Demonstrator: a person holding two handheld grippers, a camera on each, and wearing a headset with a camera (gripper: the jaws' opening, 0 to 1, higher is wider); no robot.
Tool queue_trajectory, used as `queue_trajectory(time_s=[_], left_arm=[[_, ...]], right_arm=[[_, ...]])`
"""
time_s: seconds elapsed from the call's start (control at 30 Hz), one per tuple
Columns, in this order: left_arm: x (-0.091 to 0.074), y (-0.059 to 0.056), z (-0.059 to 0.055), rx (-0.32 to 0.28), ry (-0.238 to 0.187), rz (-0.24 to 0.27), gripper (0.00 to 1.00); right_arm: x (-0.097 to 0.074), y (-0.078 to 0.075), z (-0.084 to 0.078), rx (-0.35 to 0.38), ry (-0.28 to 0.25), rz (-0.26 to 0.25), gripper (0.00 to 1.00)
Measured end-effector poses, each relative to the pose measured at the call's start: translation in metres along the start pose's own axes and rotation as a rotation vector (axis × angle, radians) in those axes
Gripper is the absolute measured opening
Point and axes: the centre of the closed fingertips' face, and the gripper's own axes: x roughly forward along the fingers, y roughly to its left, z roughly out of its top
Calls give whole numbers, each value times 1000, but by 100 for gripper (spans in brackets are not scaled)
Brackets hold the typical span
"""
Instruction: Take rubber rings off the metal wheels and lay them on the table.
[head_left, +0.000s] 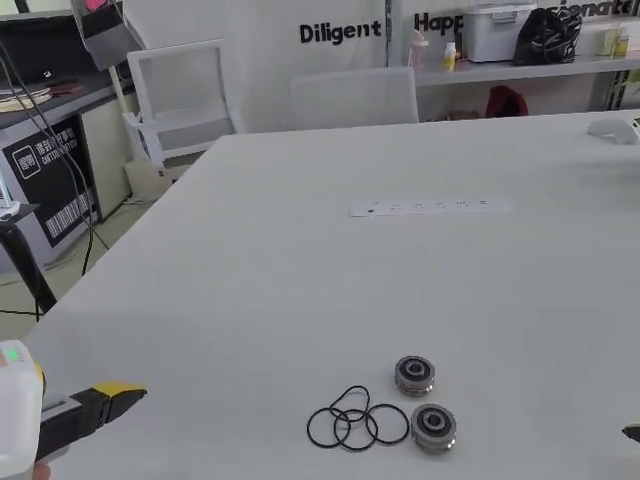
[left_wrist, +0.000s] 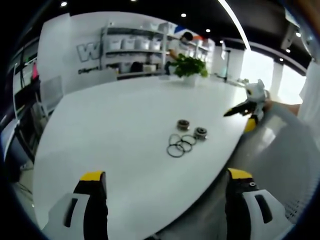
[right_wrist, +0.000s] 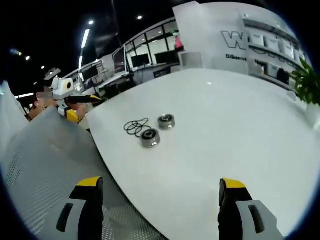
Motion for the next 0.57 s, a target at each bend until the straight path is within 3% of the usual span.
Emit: queue_trajectory(time_s=[0.57], left_arm=[[0,0,-6,-77,-3,-4,100]], right_arm=[[-2,1,-12,11,36,-14,93]])
